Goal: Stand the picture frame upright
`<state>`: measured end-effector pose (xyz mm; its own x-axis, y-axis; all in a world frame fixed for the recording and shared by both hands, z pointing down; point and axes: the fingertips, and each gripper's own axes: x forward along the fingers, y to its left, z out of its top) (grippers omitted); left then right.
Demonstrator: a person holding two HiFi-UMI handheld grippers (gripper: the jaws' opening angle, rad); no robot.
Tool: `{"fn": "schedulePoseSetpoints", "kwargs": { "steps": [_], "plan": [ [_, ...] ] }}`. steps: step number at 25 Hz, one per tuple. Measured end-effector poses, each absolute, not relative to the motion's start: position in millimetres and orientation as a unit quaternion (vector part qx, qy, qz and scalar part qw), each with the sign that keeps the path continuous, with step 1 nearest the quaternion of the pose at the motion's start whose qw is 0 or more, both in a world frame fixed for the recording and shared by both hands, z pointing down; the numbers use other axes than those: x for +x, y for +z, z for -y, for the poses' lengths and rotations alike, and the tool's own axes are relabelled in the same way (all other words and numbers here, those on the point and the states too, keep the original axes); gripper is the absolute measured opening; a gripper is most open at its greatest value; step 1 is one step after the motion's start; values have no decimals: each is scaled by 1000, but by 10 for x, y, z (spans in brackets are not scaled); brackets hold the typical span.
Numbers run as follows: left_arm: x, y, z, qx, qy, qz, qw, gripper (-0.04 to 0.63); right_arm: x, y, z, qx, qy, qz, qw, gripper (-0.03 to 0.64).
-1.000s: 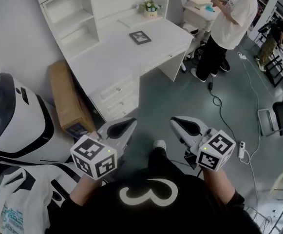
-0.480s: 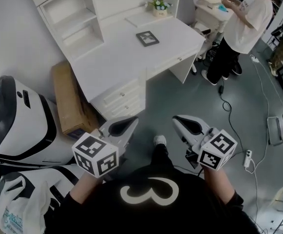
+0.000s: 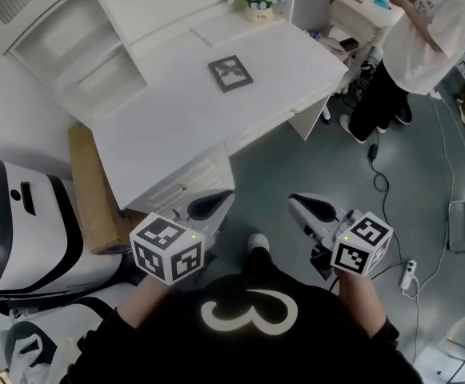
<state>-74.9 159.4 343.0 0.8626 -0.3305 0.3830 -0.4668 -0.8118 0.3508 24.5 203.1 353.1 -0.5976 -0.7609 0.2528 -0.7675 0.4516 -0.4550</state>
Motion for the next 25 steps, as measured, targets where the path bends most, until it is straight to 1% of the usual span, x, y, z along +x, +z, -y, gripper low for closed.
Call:
{"fn": "schedulePoseSetpoints", "kwargs": {
  "steps": [4,8,17,25],
  "plan": [
    [-255,3441,-1089,937,162,214,222,9,553,3660,-1596,420,295,858,14,3],
    [27,3412,-743,935,165,223,220,9,811,3686,-1273,400,296,867,28,3],
    [139,3622,-319,920,182,250,239,9,1034,3764,-807,388,287,875,43,3],
    [241,3862,433,911,181,269,254,11,1159,3945,-119,391,289,871,71,3]
  ]
}}
